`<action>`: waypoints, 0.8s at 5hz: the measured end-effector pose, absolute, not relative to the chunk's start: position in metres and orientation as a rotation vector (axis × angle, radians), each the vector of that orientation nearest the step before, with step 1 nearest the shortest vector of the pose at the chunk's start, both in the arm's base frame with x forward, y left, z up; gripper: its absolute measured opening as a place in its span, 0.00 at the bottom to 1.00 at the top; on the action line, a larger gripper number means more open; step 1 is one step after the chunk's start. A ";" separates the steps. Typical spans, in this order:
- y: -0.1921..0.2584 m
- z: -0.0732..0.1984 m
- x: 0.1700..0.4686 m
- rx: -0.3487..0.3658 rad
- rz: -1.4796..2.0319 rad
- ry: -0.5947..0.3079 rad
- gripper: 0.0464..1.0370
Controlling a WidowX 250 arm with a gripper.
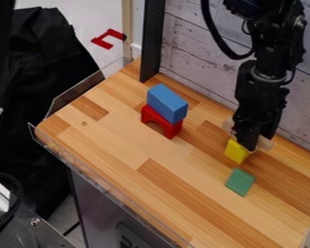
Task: Move the rectangle block on top of blue rectangle block on to the top of yellow block.
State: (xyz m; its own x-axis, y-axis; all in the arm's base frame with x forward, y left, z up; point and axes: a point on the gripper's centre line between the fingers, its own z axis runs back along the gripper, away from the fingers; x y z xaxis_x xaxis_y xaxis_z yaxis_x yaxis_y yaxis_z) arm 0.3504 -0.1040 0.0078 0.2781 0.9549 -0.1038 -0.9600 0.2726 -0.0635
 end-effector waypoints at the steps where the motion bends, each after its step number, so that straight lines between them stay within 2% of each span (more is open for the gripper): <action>1: -0.104 0.007 0.352 -0.135 1.306 0.043 0.47; 3: -0.101 0.004 0.350 -0.155 1.344 0.037 0.47; 4: -0.100 0.005 0.348 -0.158 1.360 0.036 0.51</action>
State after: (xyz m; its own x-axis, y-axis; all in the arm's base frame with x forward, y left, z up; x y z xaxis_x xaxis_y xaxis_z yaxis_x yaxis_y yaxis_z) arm 0.3481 -0.0998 0.0050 0.2109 0.9704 -0.1174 -0.9753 0.2008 -0.0922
